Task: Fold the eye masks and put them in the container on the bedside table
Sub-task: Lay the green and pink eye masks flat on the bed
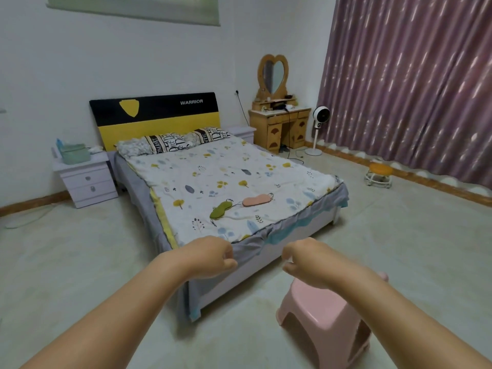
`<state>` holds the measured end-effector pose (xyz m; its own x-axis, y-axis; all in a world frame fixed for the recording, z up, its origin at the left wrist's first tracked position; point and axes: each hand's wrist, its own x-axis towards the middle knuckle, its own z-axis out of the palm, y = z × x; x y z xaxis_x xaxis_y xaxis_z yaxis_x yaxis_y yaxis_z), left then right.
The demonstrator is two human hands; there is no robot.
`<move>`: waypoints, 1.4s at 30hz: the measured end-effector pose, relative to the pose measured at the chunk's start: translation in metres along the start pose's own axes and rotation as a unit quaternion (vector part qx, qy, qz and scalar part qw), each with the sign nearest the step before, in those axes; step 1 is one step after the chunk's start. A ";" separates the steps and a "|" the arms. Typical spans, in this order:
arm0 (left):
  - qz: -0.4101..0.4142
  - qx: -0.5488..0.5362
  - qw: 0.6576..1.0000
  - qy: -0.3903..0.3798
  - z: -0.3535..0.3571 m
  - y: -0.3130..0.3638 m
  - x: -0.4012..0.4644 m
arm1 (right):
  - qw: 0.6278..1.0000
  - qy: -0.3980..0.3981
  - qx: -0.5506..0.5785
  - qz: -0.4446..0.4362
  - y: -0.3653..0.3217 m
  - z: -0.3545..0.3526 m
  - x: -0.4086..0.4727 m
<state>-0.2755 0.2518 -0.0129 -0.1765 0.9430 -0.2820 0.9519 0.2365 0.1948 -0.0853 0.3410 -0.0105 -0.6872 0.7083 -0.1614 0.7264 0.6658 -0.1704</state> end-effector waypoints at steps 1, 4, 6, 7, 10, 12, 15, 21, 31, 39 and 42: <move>0.001 0.000 1.000 -0.002 -0.003 -0.003 0.013 | 1.000 0.000 -0.004 0.000 0.005 -0.003 0.012; 0.002 0.005 1.000 0.001 -0.013 -0.010 0.053 | 1.000 0.002 0.000 0.001 0.021 -0.014 0.051; 0.000 0.003 1.000 0.005 -0.020 -0.014 0.080 | 1.000 0.010 0.013 0.001 0.033 -0.021 0.080; -0.003 0.002 1.000 0.006 -0.023 -0.015 0.095 | 1.000 0.012 0.015 0.000 0.039 -0.025 0.094; -0.020 -0.006 1.000 0.011 -0.034 -0.018 0.139 | 1.000 0.016 0.017 -0.012 0.059 -0.035 0.138; -0.029 -0.024 0.999 0.018 -0.044 -0.015 0.170 | 0.999 0.015 0.022 -0.022 0.076 -0.043 0.166; -0.031 -0.041 0.998 0.027 -0.058 -0.004 0.217 | 0.999 0.017 0.025 -0.037 0.104 -0.053 0.208; -0.040 -0.071 0.996 0.036 -0.075 0.006 0.290 | 0.998 0.016 0.006 -0.059 0.144 -0.062 0.277; -0.053 -0.062 0.996 0.026 -0.099 -0.038 0.401 | 0.998 -0.030 0.005 -0.063 0.167 -0.051 0.392; -0.073 -0.070 0.995 0.014 -0.138 -0.126 0.490 | 0.996 -0.036 0.019 -0.082 0.137 -0.074 0.527; -0.084 -0.068 0.994 0.019 -0.159 -0.162 0.518 | 0.997 -0.031 0.011 -0.076 0.122 -0.089 0.581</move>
<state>-0.5611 0.7396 -0.0408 -0.3413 0.8955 -0.2856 0.8664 0.4175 0.2738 -0.3949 0.8542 -0.0382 -0.7892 0.5836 -0.1914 0.6139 0.7588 -0.2176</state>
